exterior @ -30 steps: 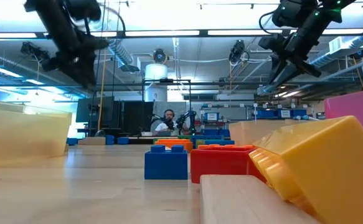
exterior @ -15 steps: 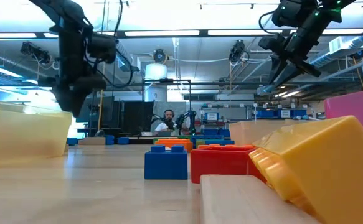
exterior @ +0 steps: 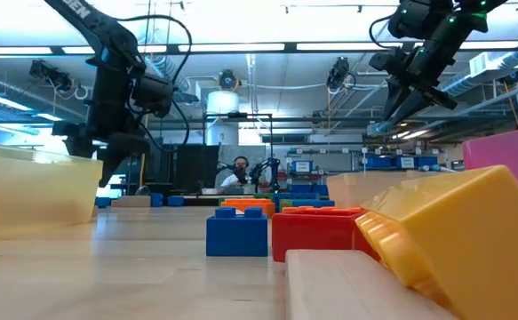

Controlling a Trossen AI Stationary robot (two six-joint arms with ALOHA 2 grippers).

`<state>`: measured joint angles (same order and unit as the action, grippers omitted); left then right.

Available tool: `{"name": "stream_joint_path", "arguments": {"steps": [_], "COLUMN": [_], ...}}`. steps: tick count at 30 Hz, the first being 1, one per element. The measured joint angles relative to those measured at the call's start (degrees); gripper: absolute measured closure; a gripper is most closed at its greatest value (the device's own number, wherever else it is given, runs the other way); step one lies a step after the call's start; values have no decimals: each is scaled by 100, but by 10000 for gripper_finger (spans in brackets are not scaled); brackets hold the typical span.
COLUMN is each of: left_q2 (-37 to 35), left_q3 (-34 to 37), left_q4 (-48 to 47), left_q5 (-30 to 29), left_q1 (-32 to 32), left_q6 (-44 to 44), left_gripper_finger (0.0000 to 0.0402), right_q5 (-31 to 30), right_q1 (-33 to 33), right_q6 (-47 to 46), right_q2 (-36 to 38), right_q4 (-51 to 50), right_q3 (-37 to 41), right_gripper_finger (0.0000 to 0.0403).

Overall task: Sort blocks by size
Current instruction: Put the large green game piece into the yellow bin

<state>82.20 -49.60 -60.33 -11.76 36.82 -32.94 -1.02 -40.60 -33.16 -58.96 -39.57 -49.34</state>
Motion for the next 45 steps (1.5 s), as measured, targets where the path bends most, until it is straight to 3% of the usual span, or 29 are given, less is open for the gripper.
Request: {"name": "stream_joint_path", "arguments": {"steps": [10, 13, 22, 27, 34, 45], "left_q2": [348, 347, 327, 331, 327, -490], "left_q3": [627, 836, 963, 972, 974, 570], "left_q4": [111, 474, 546, 553, 511, -90], "left_q5": [195, 562, 852, 1080, 1165, 994], "left_q1": [0, 2, 6, 2, -7, -212], "left_q6": [-357, -379, -870, -1043, -1002, -1119], "left_gripper_finger": [125, 126, 131, 166, 257, 260], "right_q5": [4, 2, 2, 2, 2, -90], "right_q1": [16, 63, 175, 189, 272, 391], "right_q6": [36, 68, 143, 143, 143, 177], "right_q2": [-2, 0, -2, -2, -2, -2], "right_q4": [-42, -46, -41, -41, -42, -44], "right_q3": [0, 0, 0, 0, 0, 0], "right_gripper_finger": [290, 290, 290, 290, 290, 290]}}
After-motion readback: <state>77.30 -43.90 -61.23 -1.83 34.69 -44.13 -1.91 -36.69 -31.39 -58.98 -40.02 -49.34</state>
